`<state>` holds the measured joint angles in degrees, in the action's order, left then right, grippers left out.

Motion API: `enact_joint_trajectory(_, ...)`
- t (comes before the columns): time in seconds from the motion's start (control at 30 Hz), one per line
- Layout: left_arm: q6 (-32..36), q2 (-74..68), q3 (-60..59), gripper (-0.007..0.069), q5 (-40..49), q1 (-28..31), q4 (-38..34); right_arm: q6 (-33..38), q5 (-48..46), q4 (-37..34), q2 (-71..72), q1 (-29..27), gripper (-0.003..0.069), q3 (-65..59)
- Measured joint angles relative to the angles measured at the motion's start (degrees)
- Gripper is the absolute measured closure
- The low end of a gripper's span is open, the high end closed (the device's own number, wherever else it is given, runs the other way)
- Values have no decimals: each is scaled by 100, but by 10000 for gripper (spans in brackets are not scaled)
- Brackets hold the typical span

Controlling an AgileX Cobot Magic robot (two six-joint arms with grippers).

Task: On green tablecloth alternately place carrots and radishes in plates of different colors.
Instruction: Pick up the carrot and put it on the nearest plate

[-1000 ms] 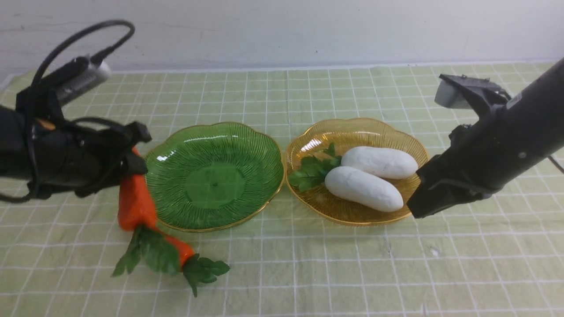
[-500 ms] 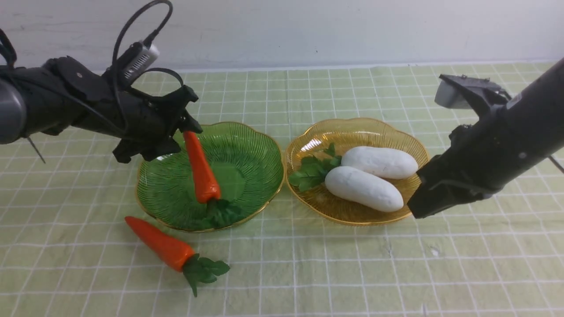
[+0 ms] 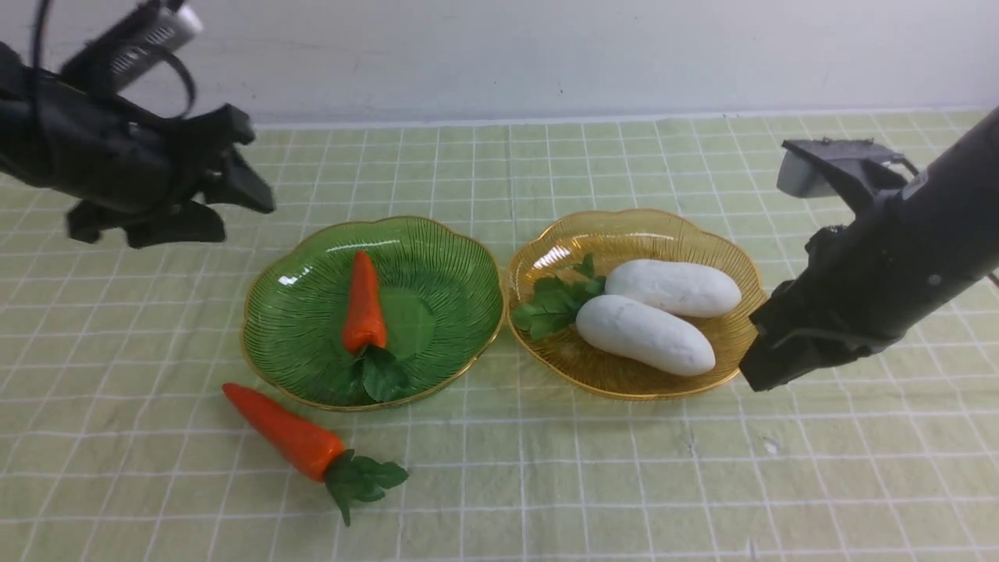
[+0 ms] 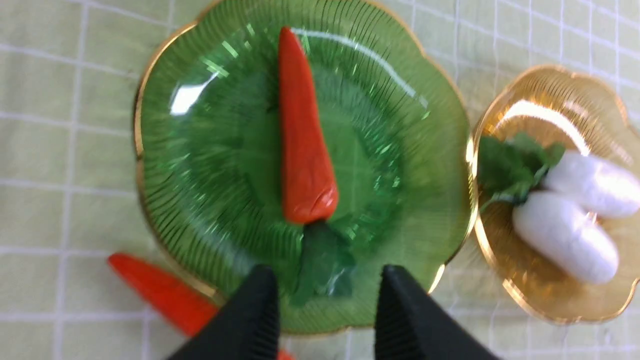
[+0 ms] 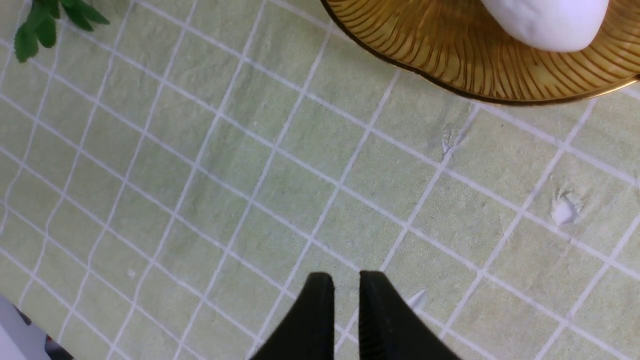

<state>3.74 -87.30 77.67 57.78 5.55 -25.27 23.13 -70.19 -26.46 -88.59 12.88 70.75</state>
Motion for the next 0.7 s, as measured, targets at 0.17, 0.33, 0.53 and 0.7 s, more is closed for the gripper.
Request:
enact_joint_trajectory(0.17, -548, 711, -697, 614, 620, -39, 878, 0, 0, 6, 0, 0, 593, 0)
enact_joint_trajectory(0.33, -1461, 829, -1892, 628, 127, -50, 1180, 0, 0, 1, 0, 0, 593, 0)
enact_joint_trajectory(0.53, -2066, 475, -2824, 506, -1129, -244, 879, 0, -2, 1, 0, 0, 593, 0)
enact_joint_trajectory(0.7, -2072, 161, -2843, 342, -1942, -564, 299, 0, -2, 1, 0, 0, 593, 0)
